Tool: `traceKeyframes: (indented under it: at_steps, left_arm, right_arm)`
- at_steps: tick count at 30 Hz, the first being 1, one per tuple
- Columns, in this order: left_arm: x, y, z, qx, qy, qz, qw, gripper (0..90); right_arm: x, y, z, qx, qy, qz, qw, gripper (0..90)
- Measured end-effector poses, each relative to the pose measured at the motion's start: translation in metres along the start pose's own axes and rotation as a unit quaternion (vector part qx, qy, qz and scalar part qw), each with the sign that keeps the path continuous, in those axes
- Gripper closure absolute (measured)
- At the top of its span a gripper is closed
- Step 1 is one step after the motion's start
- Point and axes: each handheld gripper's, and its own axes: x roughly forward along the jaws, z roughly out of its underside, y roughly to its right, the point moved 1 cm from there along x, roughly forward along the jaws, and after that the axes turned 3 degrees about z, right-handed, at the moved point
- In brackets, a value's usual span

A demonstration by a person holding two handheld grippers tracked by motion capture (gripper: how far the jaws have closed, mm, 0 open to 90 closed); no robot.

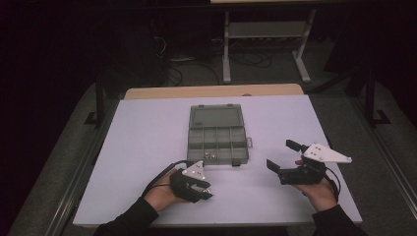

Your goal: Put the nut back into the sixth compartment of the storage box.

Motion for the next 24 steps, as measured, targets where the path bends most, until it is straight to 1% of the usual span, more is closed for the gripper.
traceKeyframes:
  at_steps: [3, 5, 11, 12, 16, 20, 24]
  left_arm:
    - [0.0007, 0.0008, 0.0, 0.002, 0.003, -0.002, 1.0, 64.7]
    - [0.0012, 0.001, 0.0, 0.008, 0.003, -0.005, 1.0, 67.1]
    - [0.0011, 0.0016, -0.0004, 0.007, 0.001, -0.004, 1.0, 68.1]
    - [0.0013, 0.0011, -0.0003, 0.01, 0.002, -0.005, 0.9999, 68.1]
    - [0.0013, 0.001, -0.0006, 0.005, 0.002, -0.005, 1.0, 68.5]
    - [0.0008, 0.001, -0.0015, 0.004, -0.002, -0.006, 1.0, 68.6]
    - [0.0009, 0.0012, -0.0023, 0.002, 0.002, -0.005, 1.0, 68.6]
  right_arm:
    - [0.0002, -0.0001, 0.0, 0.0, 0.0, 0.0, 1.0, 1.0]
    - [0.0003, -0.0001, 0.0, -0.001, -0.001, 0.0, 1.0, 1.0]
    - [0.0003, -0.0002, -0.0001, 0.0, 0.0, 0.0, 1.0, 1.0]
    - [0.0003, -0.0001, 0.0, -0.001, 0.0, 0.0, 1.0, 1.0]
    - [0.0003, -0.0002, 0.0, 0.0, 0.0, 0.0, 1.0, 1.0]
    - [0.0001, 0.0, 0.0, 0.0, 0.0, 0.0, 1.0, 1.0]
    - [0.0001, 0.0, 0.0, 0.0, 0.0, 0.0, 1.0, 1.0]
